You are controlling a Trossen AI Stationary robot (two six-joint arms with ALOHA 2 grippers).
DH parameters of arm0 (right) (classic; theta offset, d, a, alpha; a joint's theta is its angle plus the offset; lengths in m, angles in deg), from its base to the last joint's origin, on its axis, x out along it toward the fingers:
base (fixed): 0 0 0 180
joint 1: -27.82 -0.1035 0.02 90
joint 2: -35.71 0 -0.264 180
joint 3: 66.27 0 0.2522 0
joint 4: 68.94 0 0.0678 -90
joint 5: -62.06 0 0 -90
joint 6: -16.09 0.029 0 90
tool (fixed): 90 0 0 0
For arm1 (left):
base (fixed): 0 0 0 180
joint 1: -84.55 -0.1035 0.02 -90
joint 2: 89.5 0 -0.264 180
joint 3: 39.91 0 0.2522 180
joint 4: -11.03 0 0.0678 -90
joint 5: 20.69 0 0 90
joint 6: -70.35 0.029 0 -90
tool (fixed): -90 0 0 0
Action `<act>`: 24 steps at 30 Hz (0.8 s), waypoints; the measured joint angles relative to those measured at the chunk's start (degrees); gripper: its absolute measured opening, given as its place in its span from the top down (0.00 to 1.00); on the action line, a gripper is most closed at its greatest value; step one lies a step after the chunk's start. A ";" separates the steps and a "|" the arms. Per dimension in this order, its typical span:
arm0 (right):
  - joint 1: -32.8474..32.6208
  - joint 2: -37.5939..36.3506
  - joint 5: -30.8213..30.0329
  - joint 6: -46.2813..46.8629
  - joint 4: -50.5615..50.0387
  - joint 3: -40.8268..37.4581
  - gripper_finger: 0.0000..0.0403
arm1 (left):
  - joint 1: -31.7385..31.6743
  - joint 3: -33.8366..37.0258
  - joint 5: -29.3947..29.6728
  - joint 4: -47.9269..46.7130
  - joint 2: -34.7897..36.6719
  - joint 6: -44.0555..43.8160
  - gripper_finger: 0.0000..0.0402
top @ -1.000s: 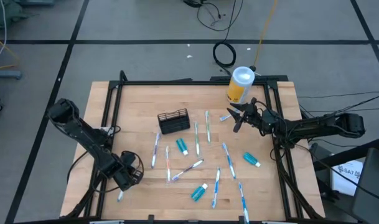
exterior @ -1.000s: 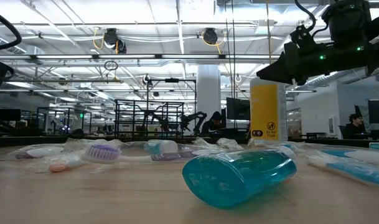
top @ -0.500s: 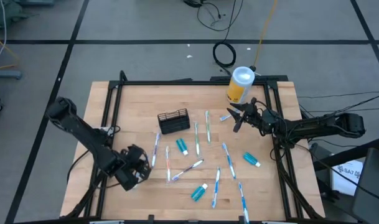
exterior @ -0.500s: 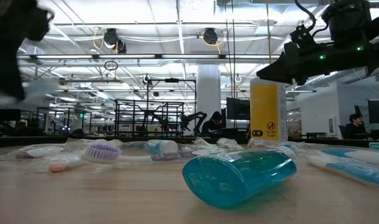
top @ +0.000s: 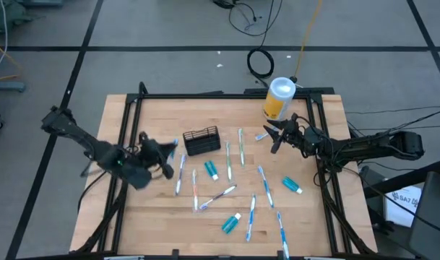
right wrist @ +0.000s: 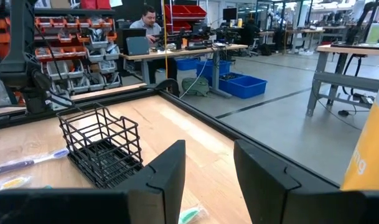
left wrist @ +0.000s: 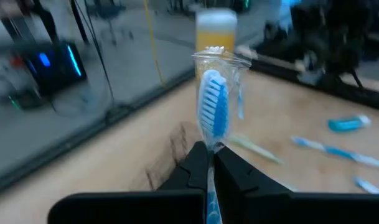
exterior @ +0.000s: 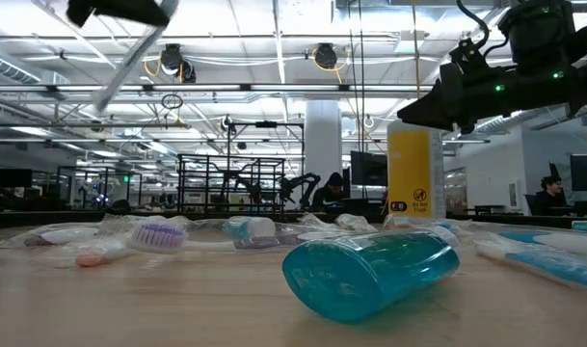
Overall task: Pick & Place toothbrushing station
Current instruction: Put the blue toothbrush into the black mesh organizer
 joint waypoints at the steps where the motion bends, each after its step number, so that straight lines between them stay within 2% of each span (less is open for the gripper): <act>1: 0.00 0.00 0.00 0.34 0.02 0.00 0.67 | -1.30 -0.01 0.13 1.72 1.11 4.75 0.99; 5: 0.00 0.02 0.01 2.45 0.00 0.00 0.67 | -6.90 -0.02 -2.67 10.02 5.10 22.17 0.98; 8: 0.00 0.02 0.02 2.73 -0.02 0.00 0.67 | -11.50 -0.02 -9.36 14.54 7.22 32.12 0.99; 12: -0.07 0.02 0.05 2.76 -0.02 0.00 0.67 | -18.27 2.55 -17.66 23.70 8.52 40.03 0.99; 16: -0.07 0.02 2.18 4.37 -0.01 0.00 0.67 | -24.66 10.00 -25.08 36.48 8.32 45.37 0.99; 20: -0.07 0.02 7.05 5.30 -0.02 0.00 0.67 | -30.44 19.73 -29.05 52.91 8.39 46.52 0.99; 24: -0.07 0.02 8.99 5.31 -0.04 0.00 0.67 | -33.74 29.29 -31.48 67.72 8.34 46.23 0.99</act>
